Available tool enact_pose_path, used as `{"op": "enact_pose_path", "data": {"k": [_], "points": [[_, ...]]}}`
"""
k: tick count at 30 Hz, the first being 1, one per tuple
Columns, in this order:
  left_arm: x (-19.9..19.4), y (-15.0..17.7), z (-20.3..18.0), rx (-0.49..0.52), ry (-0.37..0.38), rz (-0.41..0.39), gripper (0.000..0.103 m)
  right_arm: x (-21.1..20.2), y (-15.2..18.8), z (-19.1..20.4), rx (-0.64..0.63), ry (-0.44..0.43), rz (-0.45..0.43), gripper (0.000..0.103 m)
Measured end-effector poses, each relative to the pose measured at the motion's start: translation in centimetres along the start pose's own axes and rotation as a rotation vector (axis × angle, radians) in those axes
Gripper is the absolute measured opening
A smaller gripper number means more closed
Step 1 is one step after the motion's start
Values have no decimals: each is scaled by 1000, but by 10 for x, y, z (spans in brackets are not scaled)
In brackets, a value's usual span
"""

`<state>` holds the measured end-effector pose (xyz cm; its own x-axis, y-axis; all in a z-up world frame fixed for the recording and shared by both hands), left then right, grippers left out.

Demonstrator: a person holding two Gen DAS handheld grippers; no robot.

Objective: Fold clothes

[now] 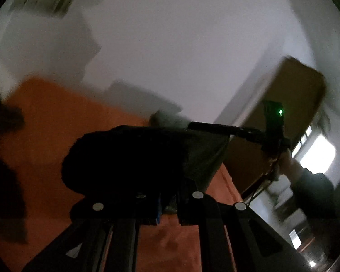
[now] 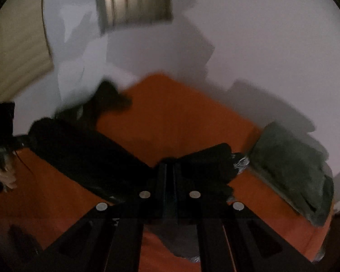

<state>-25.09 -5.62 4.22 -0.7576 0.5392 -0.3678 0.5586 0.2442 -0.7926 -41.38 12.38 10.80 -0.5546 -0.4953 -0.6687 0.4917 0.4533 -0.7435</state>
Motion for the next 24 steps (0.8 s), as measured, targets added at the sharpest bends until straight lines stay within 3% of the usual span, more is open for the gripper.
{"op": "enact_pose_path", "data": {"k": [2, 4, 6, 9, 10, 12, 16, 19, 21, 23, 24], "points": [[-38, 13, 2, 68, 15, -35, 9, -29, 10, 14, 49, 45, -56, 4], [-80, 40, 18, 91, 20, -54, 8, -48, 47, 36, 120, 87, -61, 4], [-102, 88, 56, 26, -3, -31, 8, -40, 108, 61, 201, 118, -14, 4], [-103, 169, 118, -95, -112, 60, 8, 24, 231, 102, 318, 98, 69, 4], [-98, 194, 133, -116, -164, 107, 8, 33, 256, 112, 352, 97, 92, 4], [-84, 244, 146, -108, -237, 222, 8, 67, 337, 137, 475, 130, 180, 4], [-60, 274, 121, -45, -209, 313, 11, 92, 412, 175, 534, 112, 299, 8], [-18, 268, 99, -16, -168, 340, 31, 93, 419, 187, 480, 64, 325, 12], [3, 260, 96, -15, -153, 340, 38, 81, 413, 192, 462, 51, 299, 27], [17, 249, 101, -35, -143, 334, 48, 65, 401, 183, 449, 60, 233, 50], [23, 243, 104, -45, -138, 330, 50, 57, 393, 176, 442, 67, 189, 54]]}}
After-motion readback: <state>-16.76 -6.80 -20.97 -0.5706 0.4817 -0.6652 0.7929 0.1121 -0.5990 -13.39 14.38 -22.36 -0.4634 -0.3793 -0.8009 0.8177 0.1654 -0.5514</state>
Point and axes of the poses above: each gripper's, at about its wrist camera, not at the fingertips, and x roughly the way its jaws point, z to its left, y to its underside, the point moved 7 cm from there along x, roughly the way its jaws point, and after that the axes turned 4 degrees about -x, right-handed, at the moved point
